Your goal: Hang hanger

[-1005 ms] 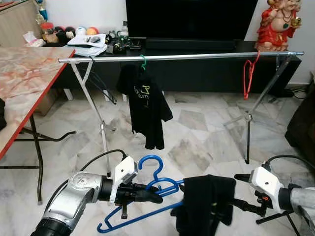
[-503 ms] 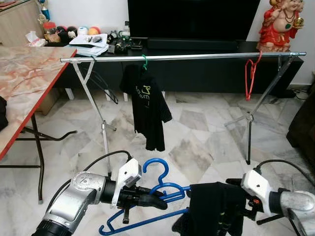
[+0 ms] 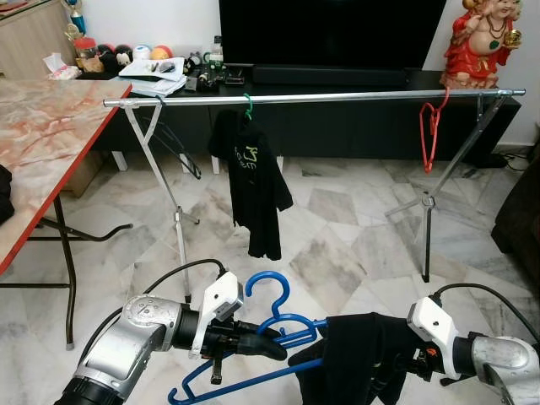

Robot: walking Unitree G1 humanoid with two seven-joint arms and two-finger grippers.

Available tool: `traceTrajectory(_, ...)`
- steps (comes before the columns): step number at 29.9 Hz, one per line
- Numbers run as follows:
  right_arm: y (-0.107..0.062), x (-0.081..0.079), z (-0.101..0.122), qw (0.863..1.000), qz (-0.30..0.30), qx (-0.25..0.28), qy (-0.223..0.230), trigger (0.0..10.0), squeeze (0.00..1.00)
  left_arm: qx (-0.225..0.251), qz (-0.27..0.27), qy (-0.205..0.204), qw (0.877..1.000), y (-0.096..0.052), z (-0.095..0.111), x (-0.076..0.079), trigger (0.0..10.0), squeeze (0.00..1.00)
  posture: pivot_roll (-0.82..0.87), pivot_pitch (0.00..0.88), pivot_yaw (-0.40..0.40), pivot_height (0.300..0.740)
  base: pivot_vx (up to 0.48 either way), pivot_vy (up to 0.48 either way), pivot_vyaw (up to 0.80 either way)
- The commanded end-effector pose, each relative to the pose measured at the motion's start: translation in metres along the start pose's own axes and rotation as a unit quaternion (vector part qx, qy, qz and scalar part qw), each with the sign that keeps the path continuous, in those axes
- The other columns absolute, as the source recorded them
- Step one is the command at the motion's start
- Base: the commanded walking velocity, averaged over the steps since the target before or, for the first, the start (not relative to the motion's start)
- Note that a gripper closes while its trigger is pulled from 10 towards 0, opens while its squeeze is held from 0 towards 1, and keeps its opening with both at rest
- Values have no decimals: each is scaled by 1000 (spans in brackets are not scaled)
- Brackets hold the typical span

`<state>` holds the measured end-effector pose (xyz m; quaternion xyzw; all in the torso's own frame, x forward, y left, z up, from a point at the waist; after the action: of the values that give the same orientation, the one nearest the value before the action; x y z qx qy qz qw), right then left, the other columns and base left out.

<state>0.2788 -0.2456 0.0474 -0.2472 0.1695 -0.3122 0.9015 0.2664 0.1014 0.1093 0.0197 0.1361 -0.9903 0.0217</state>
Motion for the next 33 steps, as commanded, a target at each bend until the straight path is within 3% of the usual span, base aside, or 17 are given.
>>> traceTrajectory(1, 5, -3, 4, 1000, 12, 13, 2, 0, 0, 31, -10, 25, 999, 4, 17, -1, 0, 0, -97, 81, -3, 740, 0, 0, 0)
traceTrajectory(33, 10, -6, 6, 1000, 21, 8, -7, 0, 0, 25, 6, 26, 999, 3, 15, -7, 0, 0, -92, 84, 0, 740, 0, 0, 0)
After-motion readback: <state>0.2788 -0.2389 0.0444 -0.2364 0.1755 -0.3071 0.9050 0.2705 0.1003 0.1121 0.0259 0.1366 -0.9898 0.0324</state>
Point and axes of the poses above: a point about 5 cm out from each wrist's last joint towards the gripper, its own y axis pointing out of the wrist towards the gripper, its own z axis along the axis of the wrist's last joint, x = y × z, the point moved 2 cm from there along y, pointing out of the wrist towards the gripper, and after that the axes turned 11 degrees about y, right-handed, at the moved point
